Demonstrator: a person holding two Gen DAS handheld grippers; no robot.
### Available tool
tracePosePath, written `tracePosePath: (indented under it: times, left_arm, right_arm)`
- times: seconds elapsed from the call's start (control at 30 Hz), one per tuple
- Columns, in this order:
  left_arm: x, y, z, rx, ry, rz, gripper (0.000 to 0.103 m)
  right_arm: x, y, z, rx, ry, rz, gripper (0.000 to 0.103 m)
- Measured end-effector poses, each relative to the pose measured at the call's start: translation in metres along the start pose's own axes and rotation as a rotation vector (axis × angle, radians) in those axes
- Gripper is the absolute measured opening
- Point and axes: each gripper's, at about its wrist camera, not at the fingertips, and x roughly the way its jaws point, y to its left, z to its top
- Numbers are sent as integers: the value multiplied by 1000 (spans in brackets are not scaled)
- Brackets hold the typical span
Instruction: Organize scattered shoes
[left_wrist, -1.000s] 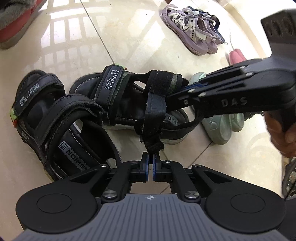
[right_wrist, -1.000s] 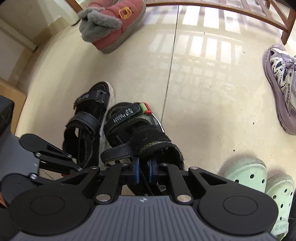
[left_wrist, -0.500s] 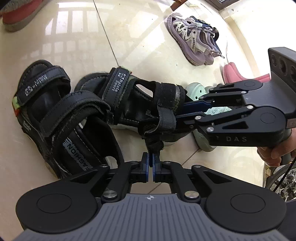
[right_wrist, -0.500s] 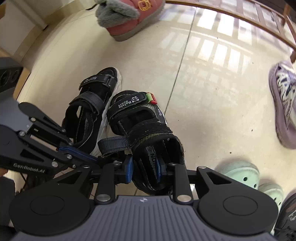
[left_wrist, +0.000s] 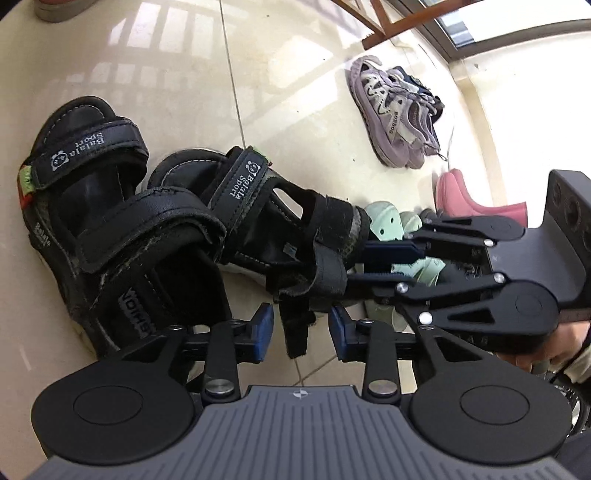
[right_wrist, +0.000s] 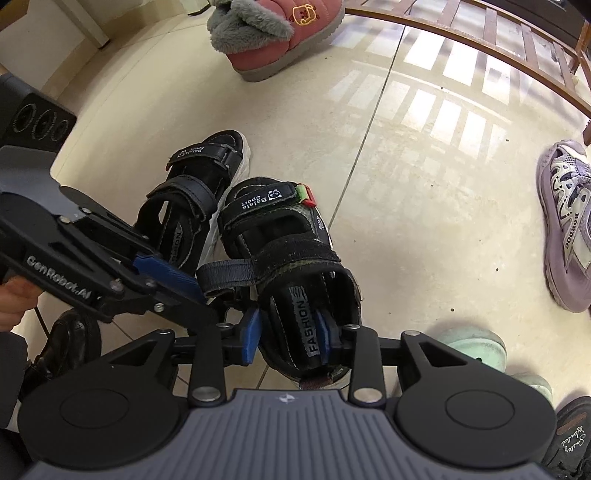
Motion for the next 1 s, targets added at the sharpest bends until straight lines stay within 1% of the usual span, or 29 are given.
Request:
tracePosePath:
  times: [0.2, 0.27, 0.37, 0.4, 0.43, 0.47, 0.6, 0.77, 0.83, 1.0]
  left_arm:
    - [11, -3, 8, -6, 32, 10, 37]
    - [15, -5, 10, -8, 43, 16, 39]
    - [20, -11, 10, 14, 48, 34, 40]
    - [21, -12, 9, 19, 46, 42, 38]
    - [22, -13, 9, 24, 44, 50, 34]
    - [23, -15, 7, 36, 38, 77, 24]
    - [20, -19, 1, 65, 20, 100, 24]
    - [20, -26, -3, 144, 29, 138, 24]
    - [18, -25, -3, 166, 40, 135, 24]
    - [14, -19, 2, 162, 57, 100, 24]
  right_arm:
    - [-3, 1, -2, -36, 2, 4, 37]
    - [-3, 2, -3, -47, 3, -2, 37]
    - [-5, 0, -4, -48, 3, -7, 37]
    - [-5, -1, -4, -48, 3, -9, 37]
    - [-6, -1, -4, -49, 4, -10, 37]
    - [-6, -1, -4, -52, 4, -12, 37]
    - [-7, 0, -6, -69, 4, -14, 38]
    - [-4, 6, -8, -129, 14, 2, 39]
    - [-2, 10, -8, -154, 21, 12, 39]
    - [8, 17, -8, -211, 63, 40, 39]
